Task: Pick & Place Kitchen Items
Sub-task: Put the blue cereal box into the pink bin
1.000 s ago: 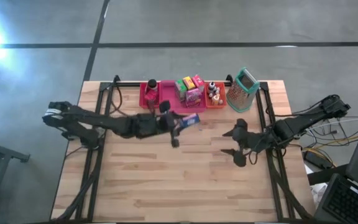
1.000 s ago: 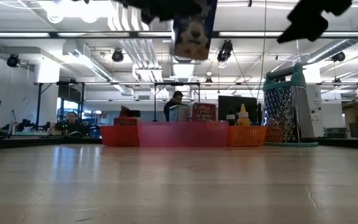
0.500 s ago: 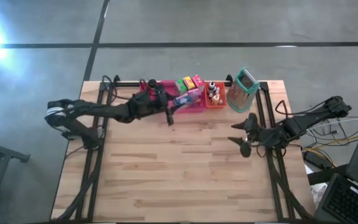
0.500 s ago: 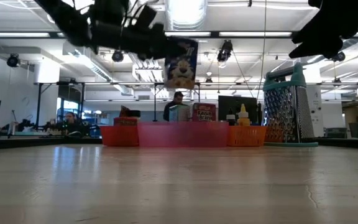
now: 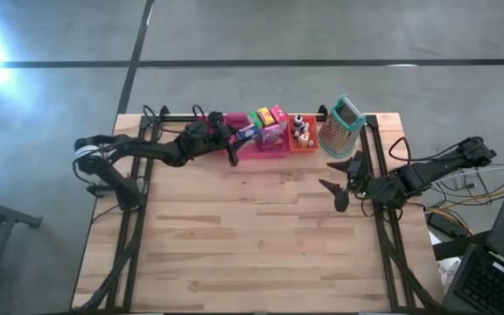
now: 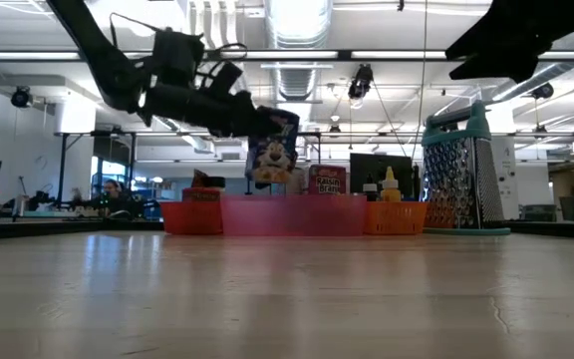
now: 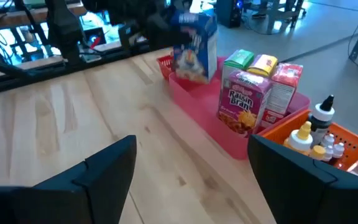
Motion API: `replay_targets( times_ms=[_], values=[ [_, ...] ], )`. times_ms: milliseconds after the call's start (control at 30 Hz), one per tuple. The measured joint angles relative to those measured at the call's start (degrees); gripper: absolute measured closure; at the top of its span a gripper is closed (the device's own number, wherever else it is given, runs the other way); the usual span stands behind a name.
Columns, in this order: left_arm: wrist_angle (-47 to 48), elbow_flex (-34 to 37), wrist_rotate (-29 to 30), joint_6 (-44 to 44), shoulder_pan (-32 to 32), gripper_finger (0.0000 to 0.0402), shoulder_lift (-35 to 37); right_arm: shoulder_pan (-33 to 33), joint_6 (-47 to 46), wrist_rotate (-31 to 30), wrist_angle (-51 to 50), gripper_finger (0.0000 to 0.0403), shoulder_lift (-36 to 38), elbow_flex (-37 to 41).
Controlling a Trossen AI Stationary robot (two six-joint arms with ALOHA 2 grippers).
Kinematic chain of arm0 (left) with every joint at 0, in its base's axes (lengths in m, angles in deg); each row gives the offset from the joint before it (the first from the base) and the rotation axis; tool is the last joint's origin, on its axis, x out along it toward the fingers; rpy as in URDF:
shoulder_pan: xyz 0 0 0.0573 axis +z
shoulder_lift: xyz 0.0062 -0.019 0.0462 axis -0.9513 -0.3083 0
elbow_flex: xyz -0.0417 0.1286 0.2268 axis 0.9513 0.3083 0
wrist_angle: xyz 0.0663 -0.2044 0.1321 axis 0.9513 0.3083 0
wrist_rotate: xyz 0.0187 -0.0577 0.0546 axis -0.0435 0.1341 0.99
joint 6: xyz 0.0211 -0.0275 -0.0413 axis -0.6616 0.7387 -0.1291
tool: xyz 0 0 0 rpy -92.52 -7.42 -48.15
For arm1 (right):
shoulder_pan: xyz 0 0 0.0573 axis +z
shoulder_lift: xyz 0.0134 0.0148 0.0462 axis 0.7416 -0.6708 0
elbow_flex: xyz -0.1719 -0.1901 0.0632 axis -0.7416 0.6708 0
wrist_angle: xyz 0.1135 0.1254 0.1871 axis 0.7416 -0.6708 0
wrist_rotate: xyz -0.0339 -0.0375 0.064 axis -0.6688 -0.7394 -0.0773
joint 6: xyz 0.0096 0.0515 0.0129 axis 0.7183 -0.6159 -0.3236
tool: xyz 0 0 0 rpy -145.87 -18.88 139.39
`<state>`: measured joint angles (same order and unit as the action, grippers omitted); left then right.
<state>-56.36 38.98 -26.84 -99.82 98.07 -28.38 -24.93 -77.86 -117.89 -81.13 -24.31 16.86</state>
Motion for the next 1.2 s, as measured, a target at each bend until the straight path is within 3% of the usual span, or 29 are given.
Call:
replay_targets(
  times_ms=[300, 567, 1000, 1200],
  values=[
    [-3.32, -2.07, -1.3, -0.33, 1.88, 0.0257, -5.76, -0.37, -1.93, -1.29, 0.71, 0.0085, -0.59, 0.13],
    [-3.96, -2.12, -7.8, 1.83, 4.19, 0.0257, -10.52, -0.67, -1.64, -2.78, 0.63, 0.0074, -0.59, 0.2],
    [-10.13, -2.16, -8.45, 3.56, 4.26, 0.0257, -17.68, -1.64, -1.64, -2.89, 0.51, 0.0065, -0.59, 0.2],
    [-10.01, -2.14, -8.34, 3.35, 4.24, 0.0257, -18.55, -1.64, -1.64, -2.89, 0.51, 0.0082, -0.59, 0.25]
  ],
)
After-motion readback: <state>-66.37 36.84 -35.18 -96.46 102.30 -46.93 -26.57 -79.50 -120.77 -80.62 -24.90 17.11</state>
